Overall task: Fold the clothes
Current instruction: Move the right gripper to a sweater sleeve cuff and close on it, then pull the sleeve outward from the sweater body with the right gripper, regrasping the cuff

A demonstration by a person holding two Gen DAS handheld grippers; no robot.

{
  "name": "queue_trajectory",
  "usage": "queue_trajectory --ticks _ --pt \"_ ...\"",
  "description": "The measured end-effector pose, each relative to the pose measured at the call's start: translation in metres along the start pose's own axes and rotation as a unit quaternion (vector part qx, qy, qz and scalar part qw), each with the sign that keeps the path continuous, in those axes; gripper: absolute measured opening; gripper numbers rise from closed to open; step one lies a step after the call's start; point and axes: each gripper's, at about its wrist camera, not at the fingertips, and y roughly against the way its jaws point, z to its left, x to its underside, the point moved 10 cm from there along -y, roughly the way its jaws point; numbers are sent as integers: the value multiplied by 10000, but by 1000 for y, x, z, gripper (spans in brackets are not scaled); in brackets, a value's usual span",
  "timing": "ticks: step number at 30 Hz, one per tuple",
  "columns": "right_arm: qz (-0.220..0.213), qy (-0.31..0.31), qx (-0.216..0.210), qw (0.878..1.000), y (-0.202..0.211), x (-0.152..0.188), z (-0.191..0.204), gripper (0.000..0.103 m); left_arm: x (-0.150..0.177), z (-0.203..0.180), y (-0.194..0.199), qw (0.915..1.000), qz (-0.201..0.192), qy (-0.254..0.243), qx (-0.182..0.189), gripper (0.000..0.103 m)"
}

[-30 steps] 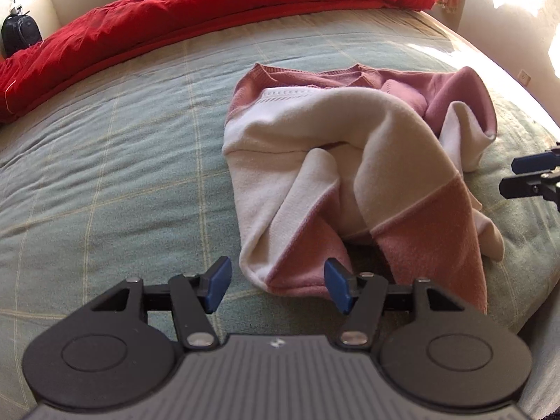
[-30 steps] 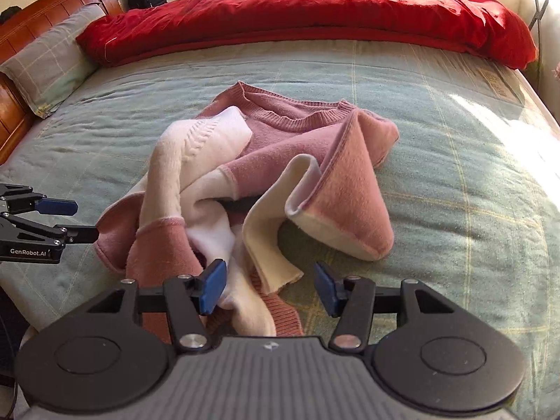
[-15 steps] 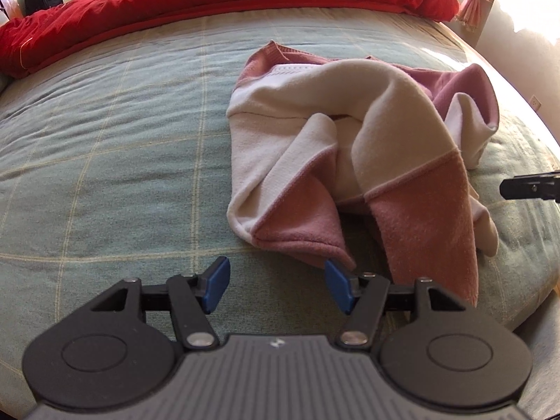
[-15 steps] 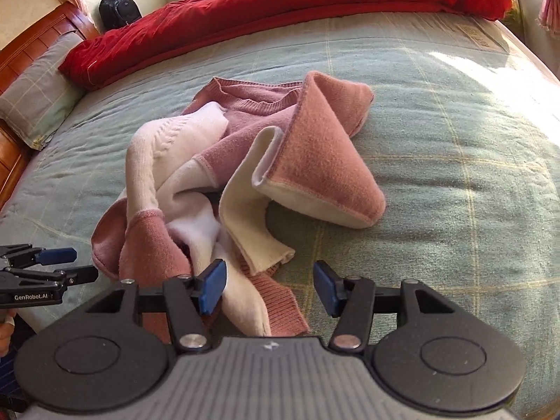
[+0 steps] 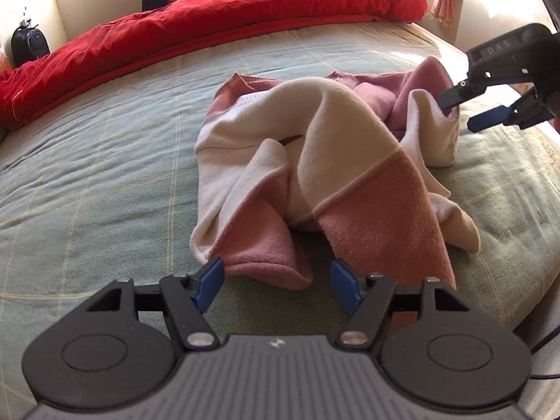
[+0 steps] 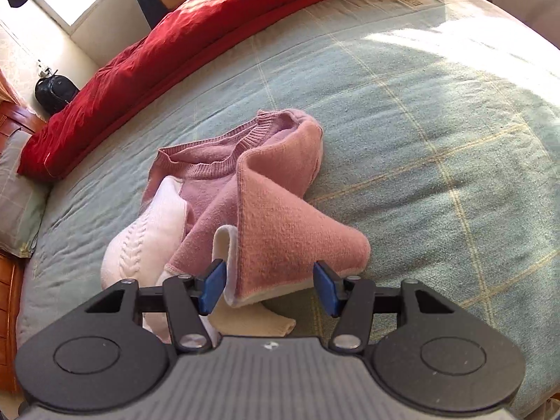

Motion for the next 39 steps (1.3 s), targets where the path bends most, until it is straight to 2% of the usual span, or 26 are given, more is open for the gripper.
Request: queue_trajectory --ticks 3,6,10,13,17,24,26,30,33,36,39 --pt "179 493 438 9977 -10 0 0 58 1 -2 -2 9999 9 10 104 69" --pt "320 951 709 9924 -14 2 -4 45 2 -1 -3 9999 -19 49 120 69" --pt "490 1518 872 9833 -17 5 -11 4 3 2 -6 9998 -24 130 176 70" --pt "537 2021 858 9741 -12 7 -8 4 4 4 -8 9997 -4 153 170 70" --pt "469 2377 1132 9636 2 -7 -21 4 3 6 -9 9997 4 186 152 70" --pt "253 2614 1925 9455 33 -49 -73 4 -1 3 -11 9997 56 208 133 70" --pt "305 2596 2085 9424 35 -56 -90 4 -2 2 -12 9997 61 189 125 70" --pt "305 2712 2513 9286 34 -67 -121 4 -5 -3 -12 9998 68 125 134 70" --pt "269 2674 2639 9264 31 -78 -133 4 -7 -5 -13 9998 84 85 140 71" --pt "168 2758 2833 9184 27 -93 -140 4 -9 -7 -14 9998 104 84 159 71" --pt "71 2710 2875 9186 27 -110 -141 4 -11 -6 -13 9998 108 64 160 71"
